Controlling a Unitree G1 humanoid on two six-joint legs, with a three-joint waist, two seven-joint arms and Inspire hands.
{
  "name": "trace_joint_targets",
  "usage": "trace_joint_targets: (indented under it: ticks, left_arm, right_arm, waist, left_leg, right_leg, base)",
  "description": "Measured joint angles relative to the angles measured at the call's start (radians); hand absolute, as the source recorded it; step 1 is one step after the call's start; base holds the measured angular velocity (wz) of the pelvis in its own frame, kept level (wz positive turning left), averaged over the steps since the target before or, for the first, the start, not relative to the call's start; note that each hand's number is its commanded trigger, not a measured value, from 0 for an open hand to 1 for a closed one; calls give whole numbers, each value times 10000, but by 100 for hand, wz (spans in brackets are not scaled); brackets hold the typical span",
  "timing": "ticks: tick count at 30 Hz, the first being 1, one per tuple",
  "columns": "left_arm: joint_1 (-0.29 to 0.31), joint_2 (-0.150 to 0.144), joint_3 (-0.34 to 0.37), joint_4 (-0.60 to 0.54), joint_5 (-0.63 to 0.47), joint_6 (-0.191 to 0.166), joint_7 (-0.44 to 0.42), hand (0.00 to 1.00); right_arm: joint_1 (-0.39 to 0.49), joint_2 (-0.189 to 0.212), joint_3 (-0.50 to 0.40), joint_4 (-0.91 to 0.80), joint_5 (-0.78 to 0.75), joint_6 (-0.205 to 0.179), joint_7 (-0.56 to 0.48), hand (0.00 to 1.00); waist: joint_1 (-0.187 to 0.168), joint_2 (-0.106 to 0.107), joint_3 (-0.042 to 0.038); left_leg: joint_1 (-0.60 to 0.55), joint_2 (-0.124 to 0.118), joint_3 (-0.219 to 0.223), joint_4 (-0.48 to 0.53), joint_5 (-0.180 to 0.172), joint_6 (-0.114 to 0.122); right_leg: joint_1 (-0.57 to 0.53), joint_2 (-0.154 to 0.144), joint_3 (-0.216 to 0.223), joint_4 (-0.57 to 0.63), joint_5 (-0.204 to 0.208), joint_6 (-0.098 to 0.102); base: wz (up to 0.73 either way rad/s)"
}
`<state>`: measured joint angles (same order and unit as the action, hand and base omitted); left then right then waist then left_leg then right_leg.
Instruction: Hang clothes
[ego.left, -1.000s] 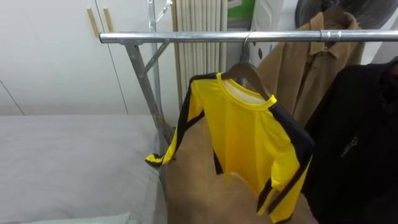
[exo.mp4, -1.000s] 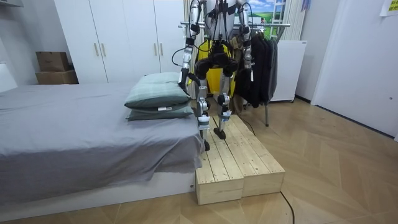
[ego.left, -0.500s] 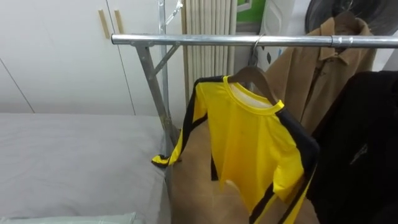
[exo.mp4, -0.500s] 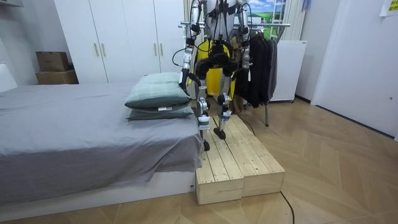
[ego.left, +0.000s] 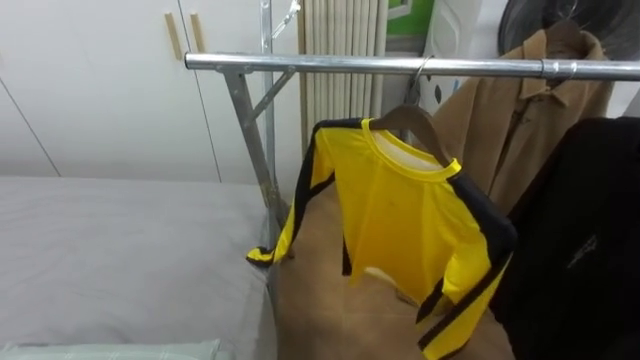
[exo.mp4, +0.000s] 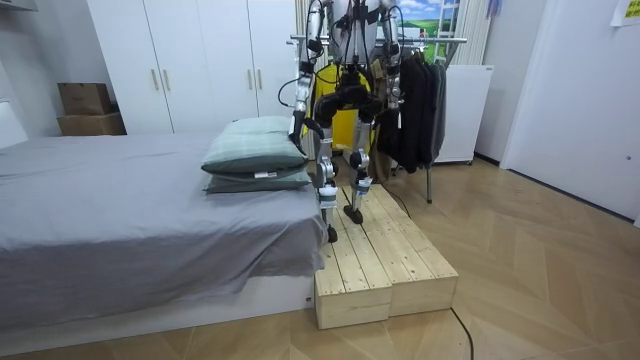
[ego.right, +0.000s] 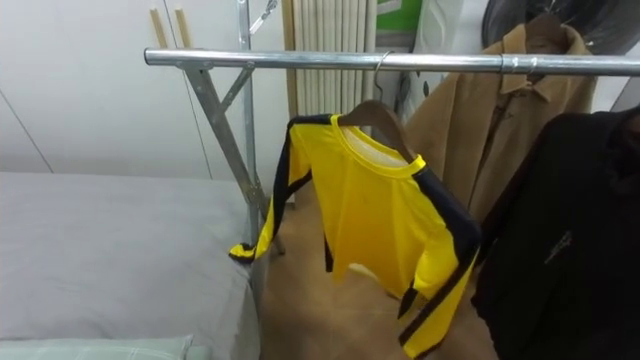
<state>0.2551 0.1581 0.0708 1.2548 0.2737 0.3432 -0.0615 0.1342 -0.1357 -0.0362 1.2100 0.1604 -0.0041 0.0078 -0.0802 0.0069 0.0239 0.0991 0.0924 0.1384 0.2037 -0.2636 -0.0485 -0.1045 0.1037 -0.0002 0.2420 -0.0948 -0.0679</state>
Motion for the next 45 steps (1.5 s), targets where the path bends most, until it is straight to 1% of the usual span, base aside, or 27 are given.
trace_joint_targets:
  ticks: [2,6,10,13,15,16,18,20,21,23,24,26,27,28,29,30,31,33,34,35,37,39,40,42,43,44,45]
  left_arm:
    - [-8,11,-144,0,0,-32,23,0]
    - [-54,60,-169,-1,14,-55,64,0]
    - [-107,119,-166,-6,22,-174,147,0]
    - [-108,120,-213,-53,21,-250,235,0]
    - [-96,114,-303,-53,20,-321,318,0]
    - [-99,118,-309,-68,36,-423,336,0]
    - [-139,118,-316,-117,39,-508,361,0]
    - [-223,114,-322,-290,38,-656,407,0]
    - [-246,111,-331,-390,38,-661,445,0]
    - [-337,107,-338,-580,39,-809,591,0]
    - [-380,107,-337,-580,36,-847,608,0]
    - [-555,106,-342,-663,34,-963,641,0]
    - [-583,106,-346,-713,36,-1010,641,0]
    - [-624,90,-355,-817,36,-1113,642,0]
    - [-668,57,-366,-836,23,-1232,641,0]
    - [-718,37,-368,-888,11,-1353,641,0]
    - [-757,33,-369,-920,-13,-1419,641,0]
    - [-931,23,-478,-979,-69,-1642,639,0]
    - [-947,16,-577,-986,-66,-1695,638,0]
    - [-918,-18,-654,-990,-62,-1763,628,0]
    - [-886,-30,-657,-1107,-59,-1772,576,0]
    - [-728,-32,-658,-1217,-65,-1766,583,0]
    - [-669,-37,-646,-1275,-67,-1763,592,0]
    - [-757,-47,-644,-1305,-73,-1797,593,0]
    - [-755,-23,-613,-1294,-77,-1802,594,0]
    - [-708,-17,-519,-1188,-164,-1817,596,0]
    - [-676,-18,-519,-1075,-342,-1821,596,0]
  right_arm:
    - [-64,-61,193,-11,-138,-20,-20,0]
    - [-174,-74,457,-69,-268,-19,-47,0]
    - [-298,-102,572,-78,-590,-40,-45,0]
    - [-354,-249,883,-83,-591,-40,-38,0]
    - [-353,-308,930,-85,-800,-38,-22,0]
    - [-363,-351,926,-85,-1025,-38,-19,0]
    - [-377,-362,906,-105,-1317,-40,16,0]
    - [-421,-464,914,-108,-1492,-32,30,0]
    - [-425,-489,920,-103,-1545,-31,31,0]
    - [-437,-567,931,-80,-1905,41,42,0]
    - [-441,-599,932,-79,-1971,51,58,0]
    - [-457,-690,892,-81,-2357,62,177,0]
    - [-476,-692,895,-90,-2552,73,202,0]
    - [-542,-685,918,-90,-2968,132,252,0]
    - [-587,-694,944,-90,-3288,238,273,0]
    - [-605,-678,949,-94,-3554,336,273,0]
    - [-616,-684,947,-96,-3651,390,264,0]
    - [-622,-682,938,-76,-3965,507,254,0]
    - [-622,-686,923,-73,-4060,508,251,0]
    - [-621,-693,910,-73,-4158,509,238,0]
    - [-615,-667,906,-74,-4299,510,242,0]
    - [-615,-664,909,-66,-4483,563,254,0]
    - [-622,-659,911,-57,-4512,614,250,0]
    - [-618,-652,906,9,-4494,642,221,0]
    - [-611,-611,915,52,-4500,663,190,0]
    - [-595,-601,927,188,-4550,719,175,0]
    - [-589,-611,927,265,-4553,742,171,0]
  waist:
    - [37,-10,8]
    - [41,-59,31]
    - [52,-6,41]
    - [115,63,-12]
    - [301,139,-38]
    - [343,159,-41]
    - [336,185,-35]
    - [361,208,-39]
    - [365,210,-47]
    - [572,248,-54]
    - [607,247,-52]
    - [640,274,-74]
    - [645,254,-71]
    - [646,207,-71]
    - [676,175,-73]
    - [706,189,-81]
    - [711,182,-90]
    - [695,159,-84]
    - [688,170,-93]
    - [644,185,-96]
    - [590,174,-100]
    - [664,150,-112]
    - [674,143,-122]
    - [746,38,-175]
    - [840,-45,-209]
    - [1024,-126,-308]
    - [1097,-46,-388]
  left_leg:
    - [-6,-1,-38,13,2,-4]
    - [-41,-6,-160,48,-10,-12]
    - [-242,35,-515,228,-56,-96]
    - [-374,80,-761,368,-79,-142]
    - [-392,113,-898,401,-61,-214]
    - [-446,145,-901,569,-40,-252]
    - [-701,154,-743,958,-24,-268]
    - [-906,223,-133,1265,45,-318]
    - [-952,264,65,1323,70,-319]
    - [-966,503,1224,1475,224,-309]
    - [-994,552,1521,1540,281,-294]
    - [-1235,746,2490,1780,493,-174]
    - [-1252,791,2732,1826,525,-147]
    - [-1290,990,3383,2249,511,-100]
    - [-1270,1186,3826,2770,402,66]
    - [-1210,1345,4044,3175,301,194]
    - [-1193,1400,4093,3344,253,208]
    - [-917,1428,4041,3816,65,222]
    - [-817,1406,4043,3883,21,194]
    - [-637,1392,4084,3861,-57,179]
    - [-292,1343,4190,3579,-262,81]
    - [66,1179,4346,2996,-437,35]
    - [167,1018,4337,2522,-586,82]
    - [152,685,4362,1619,-951,178]
    - [134,637,4373,1407,-949,12]
    - [162,571,4264,1079,-948,8]
    - [181,568,4228,968,-947,8]
  right_leg:
    - [7,-26,-69,35,8,-75]
    - [-15,-82,-284,182,-145,-53]
    - [-11,-121,-586,189,-233,-141]
    - [6,-148,-805,205,-348,-195]
    - [62,-193,-1023,199,-372,-306]
    - [92,-259,-1279,231,-418,-392]
    - [151,-409,-1663,315,-563,-455]
    - [193,-703,-2409,529,-854,-476]
    - [243,-735,-2537,527,-892,-468]
    - [484,-908,-3070,507,-1132,-384]
    - [533,-1003,-3320,511,-1202,-440]
    - [665,-1226,-4177,489,-1309,-503]
    - [694,-1287,-4382,489,-1332,-534]
    - [760,-1399,-4778,493,-1413,-575]
    - [843,-1466,-5136,496,-1487,-560]
    - [944,-1532,-5530,498,-1567,-544]
    - [985,-1563,-5746,500,-1595,-535]
    - [1203,-1690,-6611,509,-1660,-501]
    - [1233,-1729,-6816,509,-1684,-485]
    - [1270,-1745,-7173,511,-1695,-471]
    - [1316,-1748,-7600,557,-1769,-455]
    - [1293,-1792,-8028,679,-1831,-444]
    - [1252,-1828,-8375,768,-1882,-360]
    - [990,-2106,-8985,1239,-2067,-25]
    - [966,-2188,-9055,1307,-2068,7]
    - [944,-2290,-9066,1398,-1929,260]
    - [949,-2294,-9050,1379,-1792,409]
  base:
    - [5]
    - [13]
    - [23]
    - [25]
    - [21]
    - [44]
    - [69]
    - [98]
    - [94]
    - [81]
    - [86]
    - [97]
    - [97]
    - [96]
    - [121]
    - [106]
    - [112]
    - [113]
    - [112]
    - [90]
    - [98]
    - [73]
    - [78]
    - [81]
    - [43]
    - [17]
    - [33]
